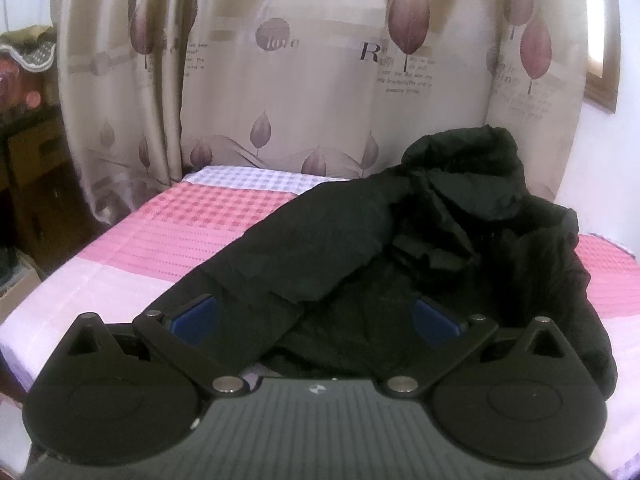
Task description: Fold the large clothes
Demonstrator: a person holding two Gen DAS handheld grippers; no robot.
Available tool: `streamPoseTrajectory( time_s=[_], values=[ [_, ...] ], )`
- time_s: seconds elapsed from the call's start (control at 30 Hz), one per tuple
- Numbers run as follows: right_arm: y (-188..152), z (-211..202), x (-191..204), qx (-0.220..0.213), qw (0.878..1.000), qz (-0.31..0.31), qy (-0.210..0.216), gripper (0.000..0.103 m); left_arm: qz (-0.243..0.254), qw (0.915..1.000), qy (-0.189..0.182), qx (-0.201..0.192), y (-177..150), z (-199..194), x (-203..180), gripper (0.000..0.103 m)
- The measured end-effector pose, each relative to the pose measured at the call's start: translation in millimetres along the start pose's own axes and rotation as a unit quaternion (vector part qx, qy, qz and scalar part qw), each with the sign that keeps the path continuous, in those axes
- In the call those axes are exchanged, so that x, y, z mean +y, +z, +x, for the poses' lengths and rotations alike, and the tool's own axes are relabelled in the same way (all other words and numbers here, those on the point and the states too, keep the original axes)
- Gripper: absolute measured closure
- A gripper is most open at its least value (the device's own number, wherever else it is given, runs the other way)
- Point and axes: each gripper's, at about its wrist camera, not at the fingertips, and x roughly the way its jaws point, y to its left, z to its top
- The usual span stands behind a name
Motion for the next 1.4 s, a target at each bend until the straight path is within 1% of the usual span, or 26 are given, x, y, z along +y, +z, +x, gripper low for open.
streamPoseTrajectory(
  time_s=[0.4,0.47,0.63,0.77,1.17,1.3,1.4],
  values=[
    [-1.5,2.9,0.9,0.011,1.0,0.001,0.003,0.0,-0.009,0.9997,0.001,0.024,-2.6,9.1,6.2,0.0],
    [-2.0,3.5,1.1,0.013,1.0,0.002,0.004,0.0,-0.017,0.9994,-0.001,0.032,-3.9,11.9,9.1,0.0],
    [-1.4,5.5,-1.6,0.016,1.0,0.005,0.004,0.0,-0.056,0.9963,-0.012,0.064,-10.3,25.7,22.0,0.0],
    [-4.5,8.0,-4.1,0.022,1.0,0.012,0.005,0.0,-0.06,0.9958,-0.003,0.069,-14.0,31.1,26.4,0.0],
    [-5.6,13.7,-7.4,0.034,0.999,0.02,0.009,0.0,-0.07,0.9939,0.009,0.084,-18.6,47.1,33.5,0.0],
    [-6.9,16.7,-8.8,0.039,0.999,0.02,0.008,0.0,-0.078,0.9927,0.011,0.092,-20.9,55.1,36.9,0.0],
    [-8.5,19.8,-9.7,0.043,0.999,0.022,0.008,0.0,-0.093,0.9904,0.007,0.102,-23.4,63.9,42.1,0.0]
  ],
)
